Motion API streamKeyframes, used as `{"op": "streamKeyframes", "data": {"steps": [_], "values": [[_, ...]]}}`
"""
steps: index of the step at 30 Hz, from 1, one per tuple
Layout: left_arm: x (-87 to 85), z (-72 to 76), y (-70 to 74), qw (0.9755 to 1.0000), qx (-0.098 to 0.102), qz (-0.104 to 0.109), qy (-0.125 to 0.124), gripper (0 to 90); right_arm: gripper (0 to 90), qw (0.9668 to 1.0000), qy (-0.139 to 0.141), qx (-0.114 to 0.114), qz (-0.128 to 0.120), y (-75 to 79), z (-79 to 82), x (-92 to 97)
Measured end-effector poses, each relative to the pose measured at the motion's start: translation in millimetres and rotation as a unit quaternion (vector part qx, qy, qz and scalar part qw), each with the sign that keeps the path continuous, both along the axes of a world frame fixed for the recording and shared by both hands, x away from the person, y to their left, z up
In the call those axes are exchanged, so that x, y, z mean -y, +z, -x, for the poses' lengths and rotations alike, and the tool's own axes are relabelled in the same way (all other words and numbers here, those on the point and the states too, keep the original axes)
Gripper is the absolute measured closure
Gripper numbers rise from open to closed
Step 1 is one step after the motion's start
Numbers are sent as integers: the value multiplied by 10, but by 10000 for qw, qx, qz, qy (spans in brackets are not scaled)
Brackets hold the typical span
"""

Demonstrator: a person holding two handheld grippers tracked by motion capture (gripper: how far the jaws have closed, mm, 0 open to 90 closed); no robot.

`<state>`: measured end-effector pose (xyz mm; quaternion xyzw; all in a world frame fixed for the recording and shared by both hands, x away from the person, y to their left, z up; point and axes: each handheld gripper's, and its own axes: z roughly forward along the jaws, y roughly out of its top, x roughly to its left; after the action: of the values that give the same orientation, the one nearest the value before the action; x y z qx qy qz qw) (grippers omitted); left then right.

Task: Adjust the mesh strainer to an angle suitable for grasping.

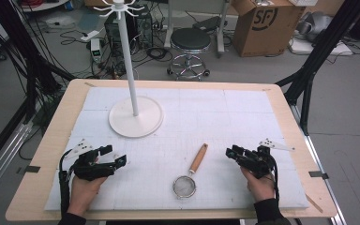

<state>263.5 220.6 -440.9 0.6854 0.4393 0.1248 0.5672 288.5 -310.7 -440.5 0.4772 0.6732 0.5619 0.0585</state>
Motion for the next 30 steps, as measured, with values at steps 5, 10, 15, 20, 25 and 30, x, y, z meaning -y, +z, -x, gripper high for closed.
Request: {"op": "streamKeyframes", "data": {"steps": [5, 10, 15, 20, 25, 30], "values": [[3, 3, -4, 10000, 20, -16, -32, 161, 777, 10000, 77, 28, -47, 18, -10, -26], [3, 15, 5, 10000, 49, -9, -33, 161, 887, 9997, 207, -80, -34, 13, -17, -74], [-1, 13, -2, 10000, 72, -48, -31, 161, 895, 9995, 223, -238, 36, 19, -31, -134], [-6, 20, -1, 9999, 90, -52, -29, 161, 895, 9990, 326, -309, 63, -7, -69, -212], [-6, 19, -5, 9999, 106, -94, -59, 161, 895, 9979, 413, -483, 111, -51, -104, -301], [1, 37, 5, 9998, 144, -97, -74, 161, 895, 9967, 469, -634, 189, -80, -146, -398]]}}
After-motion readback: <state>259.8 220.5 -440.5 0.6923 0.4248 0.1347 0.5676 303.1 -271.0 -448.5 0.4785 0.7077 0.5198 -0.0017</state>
